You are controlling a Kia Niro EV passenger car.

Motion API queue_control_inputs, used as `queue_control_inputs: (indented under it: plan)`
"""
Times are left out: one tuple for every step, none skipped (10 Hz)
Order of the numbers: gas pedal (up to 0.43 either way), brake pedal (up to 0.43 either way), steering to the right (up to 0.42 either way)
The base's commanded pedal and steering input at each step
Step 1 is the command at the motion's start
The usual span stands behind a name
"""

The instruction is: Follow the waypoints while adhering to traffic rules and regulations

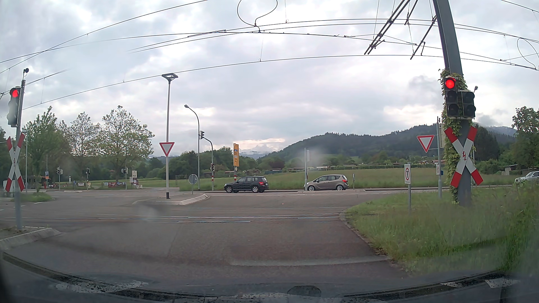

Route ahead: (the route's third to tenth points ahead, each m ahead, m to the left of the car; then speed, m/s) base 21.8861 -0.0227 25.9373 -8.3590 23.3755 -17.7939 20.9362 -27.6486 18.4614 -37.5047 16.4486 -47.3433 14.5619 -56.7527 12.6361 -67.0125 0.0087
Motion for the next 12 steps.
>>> queue_control_inputs:
  plan:
    - [0.0, 0.268, -0.058]
    - [0.0, 0.268, -0.058]
    - [0.0, 0.262, -0.058]
    - [0.0, 0.268, -0.058]
    - [0.0, 0.262, -0.058]
    - [0.0, 0.262, -0.058]
    - [0.0, 0.268, -0.058]
    - [0.0, 0.268, -0.058]
    - [0.0, 0.262, -0.058]
    - [0.0, 0.262, -0.058]
    - [0.0, 0.262, -0.058]
    - [0.0, 0.262, -0.058]
